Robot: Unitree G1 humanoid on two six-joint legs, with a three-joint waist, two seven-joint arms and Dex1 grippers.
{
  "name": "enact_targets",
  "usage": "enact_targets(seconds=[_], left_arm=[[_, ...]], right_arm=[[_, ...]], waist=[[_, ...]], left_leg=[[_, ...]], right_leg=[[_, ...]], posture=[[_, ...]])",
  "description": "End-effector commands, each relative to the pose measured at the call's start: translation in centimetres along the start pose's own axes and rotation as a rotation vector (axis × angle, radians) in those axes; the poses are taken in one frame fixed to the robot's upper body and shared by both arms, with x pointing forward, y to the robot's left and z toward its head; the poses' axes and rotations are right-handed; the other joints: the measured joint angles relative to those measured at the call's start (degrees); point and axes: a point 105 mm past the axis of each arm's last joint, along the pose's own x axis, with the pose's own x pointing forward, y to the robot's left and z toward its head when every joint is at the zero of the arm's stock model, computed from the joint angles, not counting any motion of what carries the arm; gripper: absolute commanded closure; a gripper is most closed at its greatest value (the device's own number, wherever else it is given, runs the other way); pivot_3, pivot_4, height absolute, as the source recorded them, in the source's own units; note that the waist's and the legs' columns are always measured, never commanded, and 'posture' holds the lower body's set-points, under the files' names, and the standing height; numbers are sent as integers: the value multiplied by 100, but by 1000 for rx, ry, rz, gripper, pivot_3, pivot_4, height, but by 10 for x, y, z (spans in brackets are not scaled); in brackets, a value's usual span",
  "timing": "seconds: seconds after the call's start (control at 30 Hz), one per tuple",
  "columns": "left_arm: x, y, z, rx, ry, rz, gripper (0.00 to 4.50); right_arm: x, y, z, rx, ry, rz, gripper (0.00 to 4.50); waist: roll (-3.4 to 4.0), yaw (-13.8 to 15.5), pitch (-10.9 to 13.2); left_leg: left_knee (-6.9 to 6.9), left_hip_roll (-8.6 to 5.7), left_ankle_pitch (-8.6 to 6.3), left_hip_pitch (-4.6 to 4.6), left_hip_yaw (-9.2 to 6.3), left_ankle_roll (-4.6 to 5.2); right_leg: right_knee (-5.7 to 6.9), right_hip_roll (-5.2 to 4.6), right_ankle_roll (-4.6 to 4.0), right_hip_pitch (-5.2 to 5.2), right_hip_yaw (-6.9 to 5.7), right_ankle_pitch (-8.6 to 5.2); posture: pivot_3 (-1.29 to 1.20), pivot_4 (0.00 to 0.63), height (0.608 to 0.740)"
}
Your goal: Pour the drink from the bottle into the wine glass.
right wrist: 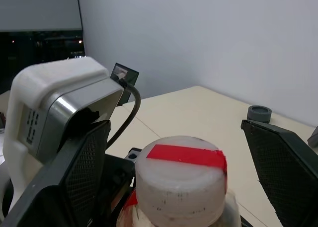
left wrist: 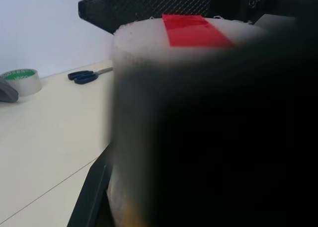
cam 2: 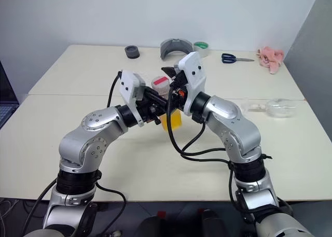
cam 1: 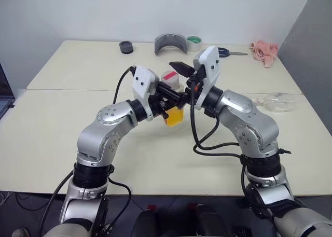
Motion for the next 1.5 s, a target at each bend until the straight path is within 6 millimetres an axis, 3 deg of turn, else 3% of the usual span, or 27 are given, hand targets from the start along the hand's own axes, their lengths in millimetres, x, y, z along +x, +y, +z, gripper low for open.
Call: enact_targets(seconds=[0.03, 0.1, 0.2, 0.4, 0.73, 0.9, 1.07, 1.2, 1.33, 1.5], left_arm=[[-2, -4, 18, 42, -64, -9, 2657], [-2, -4, 18, 42, -64, -8, 2657], [-2, -4, 18, 41, -63, -5, 2657], [-2, -3, 18, 43, -63, -2, 2657], [-3, -3, 19, 43, -62, -7, 2657], [-6, -10, 25, 49, -69, -37, 2657], [-11, -11, 22, 39, -57, -35, 2657], [-14, -14, 22, 38, -54, -37, 2657], [-17, -16, 20, 38, -42, -46, 2657], [-19, -20, 20, 37, -42, -51, 2657]], right_arm=[[-2, 2, 18, -32, -63, 13, 13], [-2, 2, 18, -26, -63, 13, 13], [-3, 4, 14, -29, -47, 30, 629], [-5, 8, 6, -56, -13, 56, 2650], [-4, -2, 12, -75, -27, 74, 2642], [-5, -20, 21, -40, -15, 218, 2642], [-5, -38, 18, 4, 16, 307, 2642], [-8, -32, 14, 22, 46, 468, 2642], [-2, -12, 12, -1, 85, 693, 2642], [7, -2, 9, -22, 88, 810, 2642]], waist=[[0, 0, 0], [0, -1, 0], [0, -1, 0], [0, -1, 0], [0, -1, 0], [1, -4, 1], [1, -7, 1], [1, 0, 1], [4, -12, 4], [4, -11, 4]], left_leg=[[0, 0, 0, 0, 0, 0], [0, -1, 0, 0, 0, 0], [0, -1, 0, 0, 0, 0], [0, -2, 0, 0, 0, 0], [0, -2, 0, 0, 0, 0], [1, -4, 0, 1, 0, 1], [-1, -4, 0, 2, -1, 1], [-1, -1, -1, 1, 0, 1], [0, 1, -1, 2, 2, 1], [0, 2, -1, 3, -1, 1]], right_leg=[[0, 0, 0, 0, 1, 0], [0, 0, 0, 0, 0, 0], [0, 0, 0, 0, 0, 0], [0, 1, 0, 0, 0, 0], [0, 1, 0, 0, 0, 0], [-1, 1, 0, 1, -1, 0], [-1, 3, 0, 2, -3, 0], [-2, 0, -1, 2, -2, 0], [-1, -1, -1, 1, 1, 0], [0, 0, -1, 2, -4, 1]], posture=[[0, 150, 740], [0, 150, 740], [0, 150, 740], [0, 150, 740], [0, 150, 740], [0, 150, 740], [0, 150, 740], [0, 150, 740], [0, 150, 740], [0, 150, 740]])
